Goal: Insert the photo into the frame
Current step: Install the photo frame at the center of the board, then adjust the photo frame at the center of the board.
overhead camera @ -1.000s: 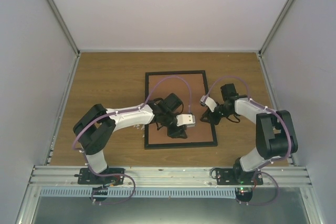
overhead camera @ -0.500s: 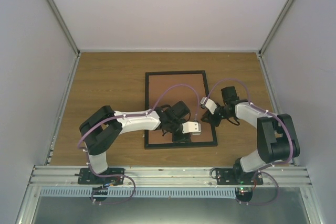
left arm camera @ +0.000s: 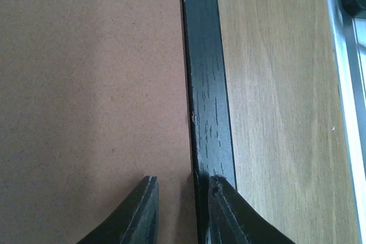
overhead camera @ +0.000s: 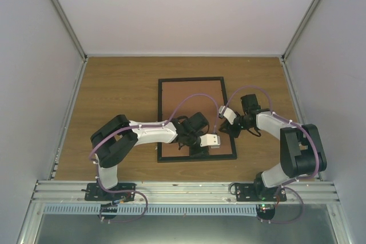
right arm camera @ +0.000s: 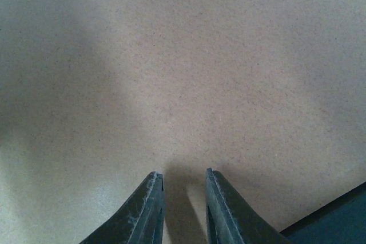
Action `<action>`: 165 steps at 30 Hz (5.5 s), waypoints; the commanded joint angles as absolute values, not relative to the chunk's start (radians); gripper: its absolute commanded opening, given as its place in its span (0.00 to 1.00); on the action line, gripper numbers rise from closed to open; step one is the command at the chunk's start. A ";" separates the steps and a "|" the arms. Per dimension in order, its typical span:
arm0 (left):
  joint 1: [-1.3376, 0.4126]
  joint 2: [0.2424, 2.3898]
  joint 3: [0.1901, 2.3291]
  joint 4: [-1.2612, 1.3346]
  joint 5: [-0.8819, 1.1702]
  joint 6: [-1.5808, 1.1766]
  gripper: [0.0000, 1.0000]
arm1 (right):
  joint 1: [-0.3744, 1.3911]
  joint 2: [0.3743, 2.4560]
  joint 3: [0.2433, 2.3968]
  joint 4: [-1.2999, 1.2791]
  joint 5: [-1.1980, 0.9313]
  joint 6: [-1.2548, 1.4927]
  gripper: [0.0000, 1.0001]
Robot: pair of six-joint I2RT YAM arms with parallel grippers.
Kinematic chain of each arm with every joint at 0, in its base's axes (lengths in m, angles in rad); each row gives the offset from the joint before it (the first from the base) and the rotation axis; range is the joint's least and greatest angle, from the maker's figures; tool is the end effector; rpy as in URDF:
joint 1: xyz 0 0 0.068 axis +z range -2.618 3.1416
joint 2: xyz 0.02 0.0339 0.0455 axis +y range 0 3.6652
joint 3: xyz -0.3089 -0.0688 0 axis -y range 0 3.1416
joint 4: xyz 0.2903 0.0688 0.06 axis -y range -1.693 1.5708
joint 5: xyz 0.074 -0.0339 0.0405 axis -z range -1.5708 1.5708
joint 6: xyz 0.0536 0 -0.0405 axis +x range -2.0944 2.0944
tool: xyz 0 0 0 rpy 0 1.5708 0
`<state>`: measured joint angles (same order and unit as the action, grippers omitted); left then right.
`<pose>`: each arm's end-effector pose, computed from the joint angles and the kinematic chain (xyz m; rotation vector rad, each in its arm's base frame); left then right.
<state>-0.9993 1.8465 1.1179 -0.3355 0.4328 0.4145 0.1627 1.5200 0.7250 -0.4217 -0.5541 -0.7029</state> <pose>0.2084 -0.3656 0.1550 1.8565 1.9386 -0.7641 0.2835 0.0751 0.1446 -1.2096 2.3030 0.5879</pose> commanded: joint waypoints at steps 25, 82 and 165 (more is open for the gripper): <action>-1.005 1.946 1.085 -0.229 0.168 0.397 0.05 | 0.174 1.532 0.686 -0.402 -0.481 -0.718 0.20; -1.069 1.940 1.153 -0.324 0.153 0.436 0.22 | 0.098 1.551 0.823 -0.447 -0.590 -0.601 0.23; -0.118 2.539 2.162 -0.613 0.817 0.318 0.89 | 0.053 1.878 1.229 -0.591 -0.336 -0.364 0.53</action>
